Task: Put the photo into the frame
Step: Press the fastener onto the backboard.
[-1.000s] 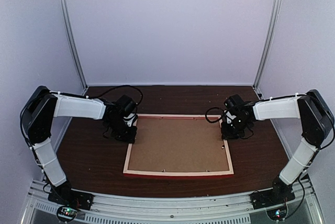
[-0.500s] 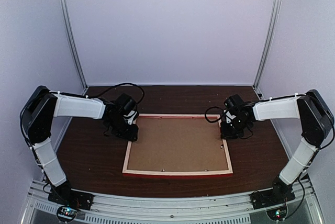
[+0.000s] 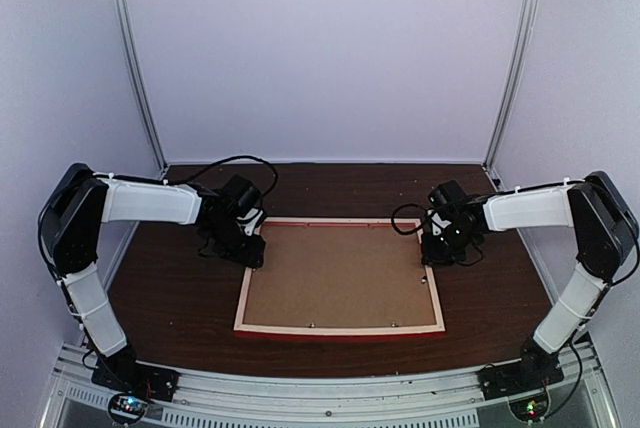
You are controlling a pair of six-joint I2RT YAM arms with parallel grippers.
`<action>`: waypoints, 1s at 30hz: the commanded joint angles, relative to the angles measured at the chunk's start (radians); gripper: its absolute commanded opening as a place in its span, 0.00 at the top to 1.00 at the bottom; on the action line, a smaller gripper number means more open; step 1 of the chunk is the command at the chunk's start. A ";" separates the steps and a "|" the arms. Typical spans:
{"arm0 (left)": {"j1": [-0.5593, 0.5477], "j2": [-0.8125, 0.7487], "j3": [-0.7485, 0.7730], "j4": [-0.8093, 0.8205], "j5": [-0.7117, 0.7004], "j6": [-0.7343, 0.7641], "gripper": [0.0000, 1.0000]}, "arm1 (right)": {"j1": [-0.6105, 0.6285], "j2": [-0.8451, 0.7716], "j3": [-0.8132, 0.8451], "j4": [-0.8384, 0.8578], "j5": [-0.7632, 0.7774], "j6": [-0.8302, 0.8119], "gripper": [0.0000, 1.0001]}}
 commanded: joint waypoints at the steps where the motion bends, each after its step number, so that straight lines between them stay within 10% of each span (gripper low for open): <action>1: 0.006 0.008 0.003 -0.023 -0.022 0.023 0.47 | 0.011 0.083 -0.065 -0.061 -0.044 -0.040 0.87; 30: 0.007 0.040 -0.014 0.020 -0.026 0.065 0.85 | 0.010 0.088 -0.045 -0.080 -0.036 -0.054 0.87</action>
